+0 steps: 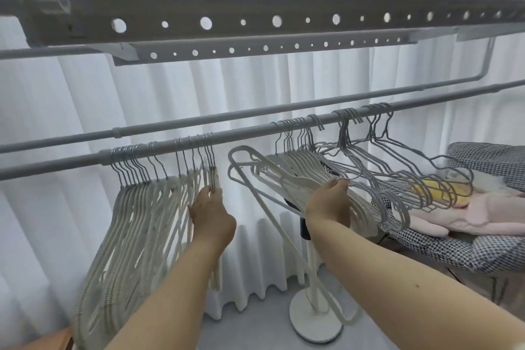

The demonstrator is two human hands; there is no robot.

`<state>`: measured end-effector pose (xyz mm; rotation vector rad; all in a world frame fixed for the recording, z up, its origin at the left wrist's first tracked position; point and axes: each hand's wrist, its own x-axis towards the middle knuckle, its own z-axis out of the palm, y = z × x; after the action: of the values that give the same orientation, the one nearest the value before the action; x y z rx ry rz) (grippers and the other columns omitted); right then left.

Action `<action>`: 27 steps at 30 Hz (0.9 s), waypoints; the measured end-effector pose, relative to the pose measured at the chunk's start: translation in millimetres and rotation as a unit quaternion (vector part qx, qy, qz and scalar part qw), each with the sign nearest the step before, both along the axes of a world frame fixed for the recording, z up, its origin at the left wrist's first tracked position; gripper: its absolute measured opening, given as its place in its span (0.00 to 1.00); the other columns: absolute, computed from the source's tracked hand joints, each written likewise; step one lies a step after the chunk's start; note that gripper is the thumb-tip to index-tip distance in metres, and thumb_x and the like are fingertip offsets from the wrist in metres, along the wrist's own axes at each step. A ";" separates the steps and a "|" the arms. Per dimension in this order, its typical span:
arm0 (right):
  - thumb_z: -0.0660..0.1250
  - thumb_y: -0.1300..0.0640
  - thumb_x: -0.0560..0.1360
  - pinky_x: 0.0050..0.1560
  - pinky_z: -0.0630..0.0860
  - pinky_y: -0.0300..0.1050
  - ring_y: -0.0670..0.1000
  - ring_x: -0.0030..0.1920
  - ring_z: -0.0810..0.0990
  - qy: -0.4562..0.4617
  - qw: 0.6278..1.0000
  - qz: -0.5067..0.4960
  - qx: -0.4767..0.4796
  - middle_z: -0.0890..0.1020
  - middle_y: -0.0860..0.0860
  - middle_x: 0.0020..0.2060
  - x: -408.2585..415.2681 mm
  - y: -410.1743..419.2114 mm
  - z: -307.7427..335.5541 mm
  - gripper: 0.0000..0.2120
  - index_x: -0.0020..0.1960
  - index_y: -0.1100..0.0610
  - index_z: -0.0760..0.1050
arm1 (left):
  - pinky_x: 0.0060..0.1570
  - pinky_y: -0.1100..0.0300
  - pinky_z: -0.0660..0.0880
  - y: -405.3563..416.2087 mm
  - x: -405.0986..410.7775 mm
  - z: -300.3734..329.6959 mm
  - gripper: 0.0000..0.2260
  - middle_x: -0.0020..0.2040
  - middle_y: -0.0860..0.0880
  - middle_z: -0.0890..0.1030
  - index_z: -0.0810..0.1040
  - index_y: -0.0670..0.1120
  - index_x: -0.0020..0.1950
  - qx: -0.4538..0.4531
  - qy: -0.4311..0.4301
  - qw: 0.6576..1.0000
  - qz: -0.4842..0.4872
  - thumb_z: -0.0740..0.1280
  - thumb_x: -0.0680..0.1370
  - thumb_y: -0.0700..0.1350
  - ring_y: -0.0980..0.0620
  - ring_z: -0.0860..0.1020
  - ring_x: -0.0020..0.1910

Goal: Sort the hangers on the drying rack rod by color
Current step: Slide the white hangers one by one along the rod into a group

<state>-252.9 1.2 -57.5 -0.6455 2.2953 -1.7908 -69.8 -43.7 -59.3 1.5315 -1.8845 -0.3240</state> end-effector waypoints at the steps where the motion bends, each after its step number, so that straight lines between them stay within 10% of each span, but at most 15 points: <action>1: 0.43 0.51 0.83 0.46 0.66 0.52 0.64 0.52 0.78 0.004 1.000 0.005 -0.003 0.81 0.60 0.52 1.6 -2.6 0.7 0.18 0.60 0.59 0.66 | 0.74 0.53 0.55 2.0 -0.2 1.2 0.31 0.77 0.45 0.59 0.65 0.40 0.75 0.001 0.011 1.000 -0.002 0.58 0.71 0.30 0.42 0.56 0.75; 6: 0.46 0.54 0.82 0.45 0.69 0.49 0.56 0.41 0.73 0.023 0.994 0.096 -0.045 0.75 0.52 0.39 22.6 -20.1 15.8 0.09 0.50 0.54 0.64 | 0.73 0.56 0.55 4.1 1.6 3.0 0.31 0.78 0.46 0.58 0.64 0.41 0.75 0.006 0.014 1.000 -0.004 0.57 0.72 0.30 0.43 0.56 0.75; 13: 0.61 0.59 0.78 0.44 0.79 0.49 0.55 0.45 0.80 -0.082 0.942 0.311 -0.093 0.80 0.57 0.48 52.2 -70.0 45.8 0.06 0.55 0.57 0.71 | 0.76 0.51 0.49 11.6 -0.5 8.2 0.26 0.80 0.45 0.54 0.60 0.47 0.78 0.035 -0.024 0.999 -0.016 0.59 0.81 0.46 0.45 0.51 0.78; 18: 0.54 0.71 0.79 0.27 0.73 0.34 0.48 0.32 0.74 -0.139 0.889 0.430 -0.075 0.75 0.56 0.36 65.5 -92.9 47.1 0.15 0.64 0.65 0.70 | 0.77 0.47 0.46 20.2 3.8 10.7 0.24 0.80 0.46 0.53 0.59 0.50 0.79 0.046 -0.015 0.998 -0.038 0.52 0.83 0.55 0.47 0.48 0.79; 27: 0.61 0.64 0.77 0.55 0.75 0.46 0.53 0.49 0.78 0.091 0.888 0.450 0.017 0.82 0.56 0.52 69.8 -87.2 39.4 0.17 0.65 0.60 0.75 | 0.74 0.45 0.54 16.5 0.9 9.4 0.22 0.75 0.46 0.65 0.70 0.48 0.70 0.015 -0.003 0.999 -0.039 0.51 0.83 0.56 0.45 0.59 0.75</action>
<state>-183.1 -86.1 -18.1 -1.5876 1.6172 -1.2462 -68.9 -27.2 -50.0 1.4816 -1.9559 -0.3852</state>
